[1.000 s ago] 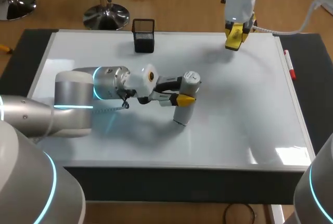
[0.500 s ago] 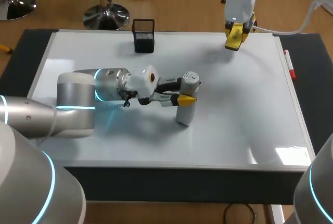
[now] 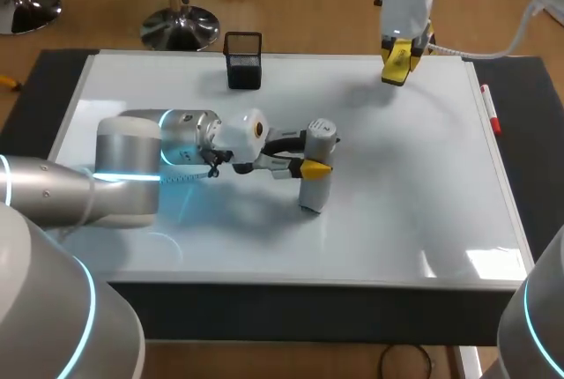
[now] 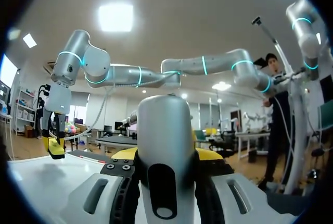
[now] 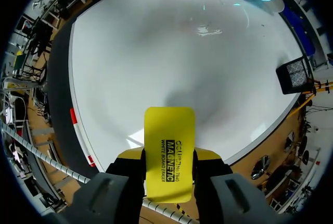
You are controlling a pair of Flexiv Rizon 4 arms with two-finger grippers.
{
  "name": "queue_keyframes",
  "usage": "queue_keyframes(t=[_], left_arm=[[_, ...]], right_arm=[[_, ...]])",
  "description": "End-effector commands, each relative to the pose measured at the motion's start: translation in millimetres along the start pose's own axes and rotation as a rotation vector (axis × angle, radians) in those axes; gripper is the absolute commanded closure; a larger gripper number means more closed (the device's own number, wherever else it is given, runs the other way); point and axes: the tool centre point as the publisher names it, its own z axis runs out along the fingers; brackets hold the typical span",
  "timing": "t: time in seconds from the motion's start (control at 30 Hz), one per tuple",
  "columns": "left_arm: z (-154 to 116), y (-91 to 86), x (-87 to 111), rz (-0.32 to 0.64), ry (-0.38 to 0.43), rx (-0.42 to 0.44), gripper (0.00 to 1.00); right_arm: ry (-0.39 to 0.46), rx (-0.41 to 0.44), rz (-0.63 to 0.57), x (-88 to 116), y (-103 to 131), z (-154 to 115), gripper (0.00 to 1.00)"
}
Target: Pick up the inspection probe, press it on each red-marked spot on the whiteboard one by one, put down the probe, pick up the eraser, and wipe off all the red marks.
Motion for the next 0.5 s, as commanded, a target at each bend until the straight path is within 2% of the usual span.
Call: queue_keyframes(t=[0.03,0.5], left_arm=[[-0.6,0.4,3.0,0.002,-0.008,-0.009,1.0],[-0.2,1.1,4.3,0.005,-0.004,-0.019,1.0]], right_arm=[[0.003,0.002,-0.002,0.6,-0.4,-1.5,1.0],[0.003,0.002,-0.002,0.6,-0.4,-1.5,1.0]])
